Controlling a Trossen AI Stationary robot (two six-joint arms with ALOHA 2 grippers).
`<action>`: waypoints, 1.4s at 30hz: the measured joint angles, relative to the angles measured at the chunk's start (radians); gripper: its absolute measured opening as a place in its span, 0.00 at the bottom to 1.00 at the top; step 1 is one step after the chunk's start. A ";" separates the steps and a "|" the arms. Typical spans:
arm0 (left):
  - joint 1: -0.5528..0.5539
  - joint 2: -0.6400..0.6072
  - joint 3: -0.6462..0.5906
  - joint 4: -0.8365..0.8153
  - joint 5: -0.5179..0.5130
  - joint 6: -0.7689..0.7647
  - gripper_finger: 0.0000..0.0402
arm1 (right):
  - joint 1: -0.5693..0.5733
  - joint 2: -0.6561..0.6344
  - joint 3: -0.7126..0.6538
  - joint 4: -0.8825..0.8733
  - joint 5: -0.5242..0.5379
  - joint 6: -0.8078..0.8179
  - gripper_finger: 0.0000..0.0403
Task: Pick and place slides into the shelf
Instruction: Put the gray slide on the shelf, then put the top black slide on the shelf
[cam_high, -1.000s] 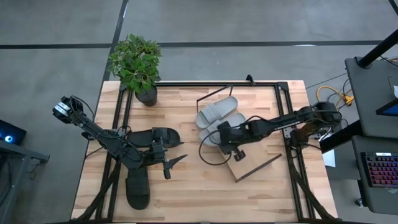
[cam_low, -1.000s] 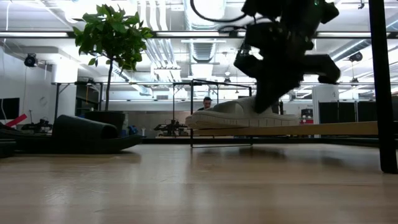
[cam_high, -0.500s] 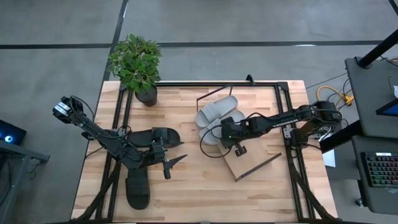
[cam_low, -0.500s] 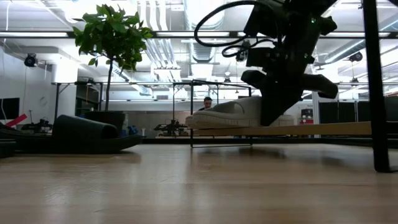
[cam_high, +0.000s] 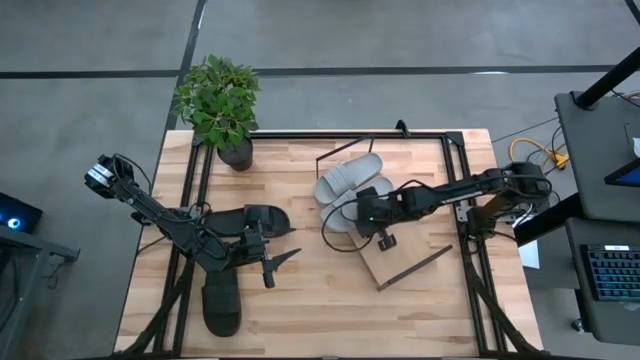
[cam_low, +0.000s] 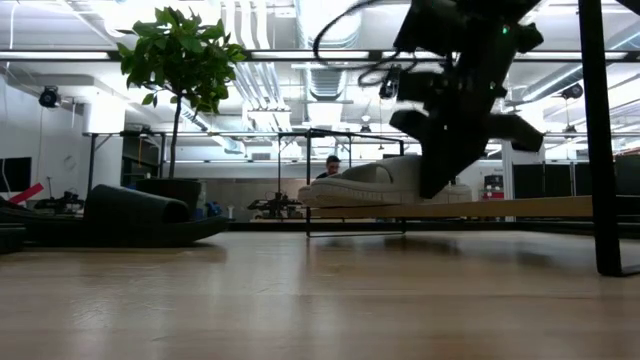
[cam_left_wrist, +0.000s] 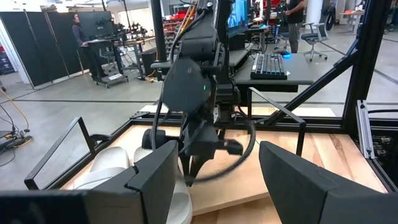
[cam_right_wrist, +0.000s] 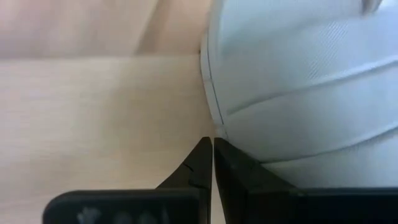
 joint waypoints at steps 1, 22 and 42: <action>0.000 0.000 0.000 0.000 0.000 0.000 0.53 | 0.005 -0.009 0.005 0.000 -0.012 -0.002 0.02; 0.001 0.000 0.000 -0.009 0.000 0.000 0.53 | 0.181 -0.331 -0.083 0.704 -0.180 0.308 0.02; 0.000 0.000 0.000 -0.207 -0.132 -0.102 0.53 | 0.182 -0.331 -0.177 0.844 -0.171 0.413 0.02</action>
